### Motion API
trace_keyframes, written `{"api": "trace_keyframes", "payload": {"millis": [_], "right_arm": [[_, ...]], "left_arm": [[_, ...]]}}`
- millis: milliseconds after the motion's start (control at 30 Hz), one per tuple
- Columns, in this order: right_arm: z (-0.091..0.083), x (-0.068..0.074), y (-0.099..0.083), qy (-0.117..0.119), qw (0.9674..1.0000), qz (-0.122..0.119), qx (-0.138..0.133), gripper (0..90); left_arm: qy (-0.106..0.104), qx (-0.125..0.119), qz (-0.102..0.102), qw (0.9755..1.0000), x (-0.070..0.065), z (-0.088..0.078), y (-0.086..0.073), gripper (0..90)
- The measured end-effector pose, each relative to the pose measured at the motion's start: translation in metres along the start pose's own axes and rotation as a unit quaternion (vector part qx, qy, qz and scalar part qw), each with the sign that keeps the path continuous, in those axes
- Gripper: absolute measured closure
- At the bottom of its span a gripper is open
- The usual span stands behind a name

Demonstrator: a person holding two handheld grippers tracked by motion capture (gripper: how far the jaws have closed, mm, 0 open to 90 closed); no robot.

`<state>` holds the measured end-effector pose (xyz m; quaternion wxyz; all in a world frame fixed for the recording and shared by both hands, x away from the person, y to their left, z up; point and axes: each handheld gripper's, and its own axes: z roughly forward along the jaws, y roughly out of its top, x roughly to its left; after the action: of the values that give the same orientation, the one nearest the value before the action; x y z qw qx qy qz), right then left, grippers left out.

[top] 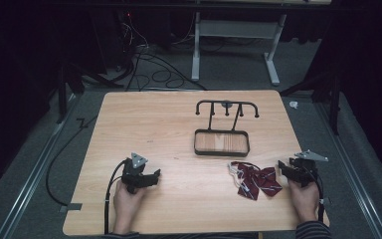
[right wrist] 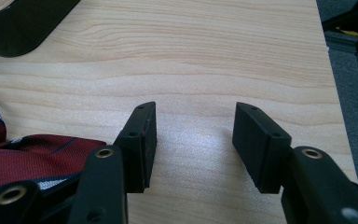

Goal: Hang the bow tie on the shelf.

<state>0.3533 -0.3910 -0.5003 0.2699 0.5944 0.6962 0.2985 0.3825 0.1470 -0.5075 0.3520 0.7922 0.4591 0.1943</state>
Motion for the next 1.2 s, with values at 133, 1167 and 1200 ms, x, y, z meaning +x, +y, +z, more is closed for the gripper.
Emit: {"api": "trace_keyframes", "payload": {"millis": [133, 1167, 1200], "right_arm": [[-0.0002, 0.0001, 0.0, 0.0, 1.0, 0.001, 0.001, 51.3], [-0.0015, 0.0003, 0.001, 0.011, 0.9999, 0.003, 0.001, 56.0], [-0.0029, 0.0007, 0.0016, 0.013, 0.9999, 0.003, -0.004, 56.4]], "left_arm": [[0.0, 0.0, 0.0, 1.0, 0.0, 0.0, 0.0, 21.8], [0.0, 0.0, 0.0, 1.0, 0.0, 0.0, 0.0, 21.8], [0.0, 0.0, 0.0, 1.0, 0.0, 0.0, 0.0, 21.8]]}}
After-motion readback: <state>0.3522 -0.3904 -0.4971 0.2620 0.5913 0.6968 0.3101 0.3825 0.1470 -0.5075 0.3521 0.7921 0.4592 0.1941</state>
